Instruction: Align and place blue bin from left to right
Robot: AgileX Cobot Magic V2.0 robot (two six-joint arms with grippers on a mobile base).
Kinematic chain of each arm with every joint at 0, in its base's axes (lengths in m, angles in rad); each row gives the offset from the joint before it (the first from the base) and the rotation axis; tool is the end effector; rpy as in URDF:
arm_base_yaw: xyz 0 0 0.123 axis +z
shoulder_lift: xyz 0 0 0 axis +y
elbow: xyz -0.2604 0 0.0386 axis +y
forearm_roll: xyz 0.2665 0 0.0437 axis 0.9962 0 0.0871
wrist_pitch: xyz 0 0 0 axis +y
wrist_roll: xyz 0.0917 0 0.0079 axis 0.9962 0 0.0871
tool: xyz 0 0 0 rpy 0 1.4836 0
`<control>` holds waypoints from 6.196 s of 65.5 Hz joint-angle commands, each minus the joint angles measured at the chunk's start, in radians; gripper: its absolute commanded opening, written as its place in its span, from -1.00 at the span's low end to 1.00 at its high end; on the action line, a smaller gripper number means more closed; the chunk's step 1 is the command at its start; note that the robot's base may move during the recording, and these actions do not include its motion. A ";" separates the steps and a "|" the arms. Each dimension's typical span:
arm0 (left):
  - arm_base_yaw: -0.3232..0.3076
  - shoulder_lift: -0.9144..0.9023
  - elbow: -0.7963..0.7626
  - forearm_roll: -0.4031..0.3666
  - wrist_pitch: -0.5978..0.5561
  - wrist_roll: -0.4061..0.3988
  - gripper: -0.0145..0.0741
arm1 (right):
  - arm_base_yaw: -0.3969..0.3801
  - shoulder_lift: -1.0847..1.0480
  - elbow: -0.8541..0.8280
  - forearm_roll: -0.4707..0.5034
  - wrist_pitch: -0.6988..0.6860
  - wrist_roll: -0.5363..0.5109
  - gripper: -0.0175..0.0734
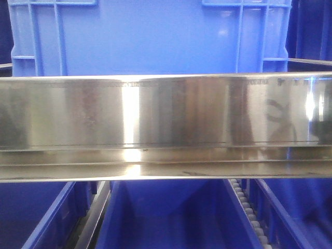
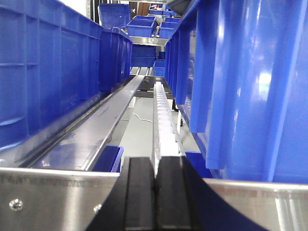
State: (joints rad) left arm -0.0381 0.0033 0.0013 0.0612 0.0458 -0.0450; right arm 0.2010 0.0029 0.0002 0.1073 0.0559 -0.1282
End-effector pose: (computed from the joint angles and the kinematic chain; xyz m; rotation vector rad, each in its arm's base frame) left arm 0.0983 -0.0035 0.2082 0.0394 1.5334 -0.0153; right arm 0.0963 0.0202 0.2077 -0.1758 1.5341 0.1473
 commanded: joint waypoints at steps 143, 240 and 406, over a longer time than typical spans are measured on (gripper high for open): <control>-0.005 0.181 -0.529 -0.021 0.294 0.005 -0.92 | 0.000 0.187 -0.532 0.006 0.214 -0.004 -0.79; -0.095 1.613 -1.905 -0.025 0.880 -0.117 -0.92 | 0.199 1.531 -1.710 -0.187 0.834 0.338 -0.73; -0.351 1.810 -2.060 0.390 0.975 -0.390 0.12 | 0.348 1.961 -2.143 -0.286 1.082 0.456 0.01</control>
State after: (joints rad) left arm -0.3718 1.8125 -2.0459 0.3862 1.0401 -0.3854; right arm 0.5492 1.9714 -2.1344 -0.1693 1.1379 0.3275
